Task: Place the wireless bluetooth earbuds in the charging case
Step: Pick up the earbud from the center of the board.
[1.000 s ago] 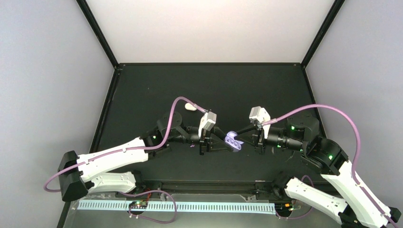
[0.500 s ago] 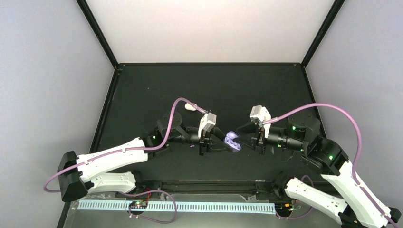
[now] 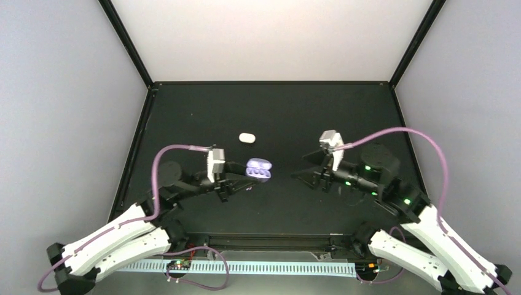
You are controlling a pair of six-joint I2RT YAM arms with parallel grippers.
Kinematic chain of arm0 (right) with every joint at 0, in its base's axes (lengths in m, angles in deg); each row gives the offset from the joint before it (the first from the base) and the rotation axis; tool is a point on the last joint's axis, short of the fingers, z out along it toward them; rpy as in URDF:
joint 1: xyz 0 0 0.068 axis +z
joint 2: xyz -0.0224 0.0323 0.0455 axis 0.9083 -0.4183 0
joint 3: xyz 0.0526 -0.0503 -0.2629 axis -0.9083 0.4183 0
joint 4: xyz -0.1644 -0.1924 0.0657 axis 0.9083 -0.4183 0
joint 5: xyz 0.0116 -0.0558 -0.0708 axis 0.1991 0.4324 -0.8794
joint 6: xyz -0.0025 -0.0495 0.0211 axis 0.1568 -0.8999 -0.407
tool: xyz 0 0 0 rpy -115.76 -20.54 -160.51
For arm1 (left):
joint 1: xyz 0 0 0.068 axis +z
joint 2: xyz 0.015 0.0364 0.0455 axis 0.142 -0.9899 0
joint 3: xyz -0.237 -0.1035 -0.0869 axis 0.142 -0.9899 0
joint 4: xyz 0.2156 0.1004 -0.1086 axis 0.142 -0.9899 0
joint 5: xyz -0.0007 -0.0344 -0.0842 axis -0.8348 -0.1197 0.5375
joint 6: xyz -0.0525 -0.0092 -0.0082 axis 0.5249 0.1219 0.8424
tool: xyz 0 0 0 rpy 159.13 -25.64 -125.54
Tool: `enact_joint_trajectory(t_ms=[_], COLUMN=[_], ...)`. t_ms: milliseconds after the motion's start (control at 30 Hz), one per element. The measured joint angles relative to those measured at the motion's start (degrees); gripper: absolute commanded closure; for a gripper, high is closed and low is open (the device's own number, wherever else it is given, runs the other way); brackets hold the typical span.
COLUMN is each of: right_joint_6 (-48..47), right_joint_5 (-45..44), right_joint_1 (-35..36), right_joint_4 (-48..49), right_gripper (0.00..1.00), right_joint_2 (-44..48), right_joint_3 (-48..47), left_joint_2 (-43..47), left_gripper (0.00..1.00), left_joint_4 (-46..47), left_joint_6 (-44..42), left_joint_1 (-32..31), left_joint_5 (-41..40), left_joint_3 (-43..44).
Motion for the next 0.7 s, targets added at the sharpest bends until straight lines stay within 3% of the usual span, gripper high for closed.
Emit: enact_joint_trajectory(t_ms=[200, 367, 500, 700], right_joint_6=[6.14, 9.46, 11.21, 12.7], right_joint_5=[0.02, -1.36, -3.23, -6.69], right_joint_1=[0.13, 1.53, 4.04, 11.61], right_joint_4=[8.79, 13.68, 17.07, 18.32], right_gripper=[0.36, 0.44, 0.49, 0.59], right_joint_2=[-11.13, -23.26, -32.3, -47.06], right_joint_3=[12.0, 16.61, 14.84, 4.37], left_joint_2=[13.9, 20.28, 22.95, 25.9], left_gripper=[0.98, 0.98, 0.98, 0.98], left_joint_4=[-7.67, -13.0, -16.44, -20.11], left_joint_6=[-3.3, -6.38, -8.59, -10.56], left_joint_1=[0.96, 0.96, 0.96, 0.96], left_joint_5=[-5.66, -9.2, -9.84, -9.88], left_joint_3=[-1.46, -1.57, -1.84, -3.61])
